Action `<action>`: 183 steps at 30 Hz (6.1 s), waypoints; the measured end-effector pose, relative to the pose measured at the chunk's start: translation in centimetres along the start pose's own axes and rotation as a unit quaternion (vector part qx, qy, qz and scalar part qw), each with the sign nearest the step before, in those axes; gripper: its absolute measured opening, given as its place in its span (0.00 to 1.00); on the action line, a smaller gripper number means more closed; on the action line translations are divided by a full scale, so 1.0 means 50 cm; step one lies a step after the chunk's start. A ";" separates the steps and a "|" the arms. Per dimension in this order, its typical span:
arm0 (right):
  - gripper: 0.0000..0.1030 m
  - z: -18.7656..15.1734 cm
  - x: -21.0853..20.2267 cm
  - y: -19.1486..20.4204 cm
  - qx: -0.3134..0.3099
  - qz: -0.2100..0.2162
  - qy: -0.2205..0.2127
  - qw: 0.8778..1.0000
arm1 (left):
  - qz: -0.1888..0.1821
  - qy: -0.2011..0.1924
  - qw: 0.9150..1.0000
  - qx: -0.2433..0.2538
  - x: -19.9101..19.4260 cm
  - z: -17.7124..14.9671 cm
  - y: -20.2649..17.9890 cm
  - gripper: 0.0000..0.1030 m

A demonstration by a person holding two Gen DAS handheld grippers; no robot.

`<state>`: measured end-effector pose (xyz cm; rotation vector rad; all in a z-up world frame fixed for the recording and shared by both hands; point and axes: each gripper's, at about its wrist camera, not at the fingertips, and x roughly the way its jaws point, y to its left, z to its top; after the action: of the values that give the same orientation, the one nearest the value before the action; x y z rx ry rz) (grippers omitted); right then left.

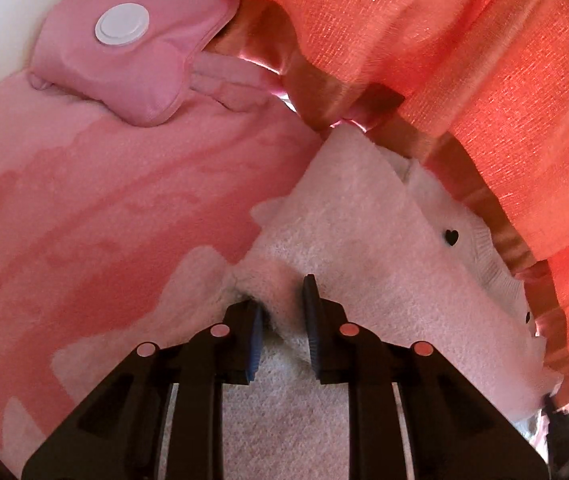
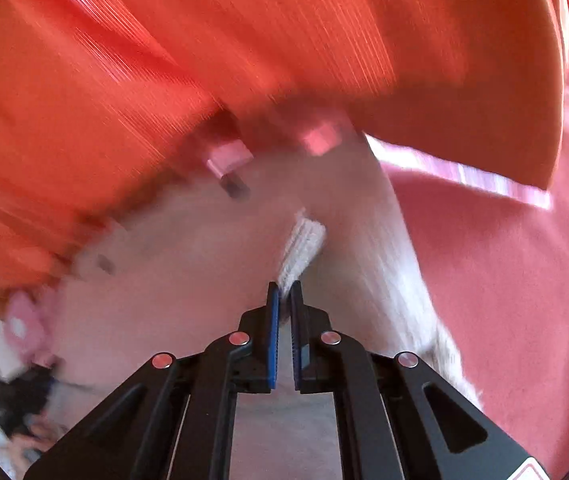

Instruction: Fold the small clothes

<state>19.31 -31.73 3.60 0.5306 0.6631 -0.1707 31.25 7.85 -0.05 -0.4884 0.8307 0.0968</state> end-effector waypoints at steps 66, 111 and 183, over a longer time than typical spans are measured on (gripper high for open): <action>0.06 -0.103 -0.466 -0.128 0.043 -0.005 -0.051 0.998 | -0.123 -0.014 0.990 0.072 -0.444 -0.087 0.014 0.07; 0.08 -0.093 -0.275 -0.146 0.026 -0.058 0.004 0.998 | -0.033 0.027 0.992 0.117 -0.203 -0.089 0.009 0.10; 0.08 -0.081 -0.201 -0.108 -0.033 -0.070 0.033 0.996 | -0.037 0.025 0.989 0.144 -0.175 -0.107 -0.019 0.09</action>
<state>7.57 -34.40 4.99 0.4279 0.7684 -0.2635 21.91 5.52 3.62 -0.2498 0.8587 -0.1039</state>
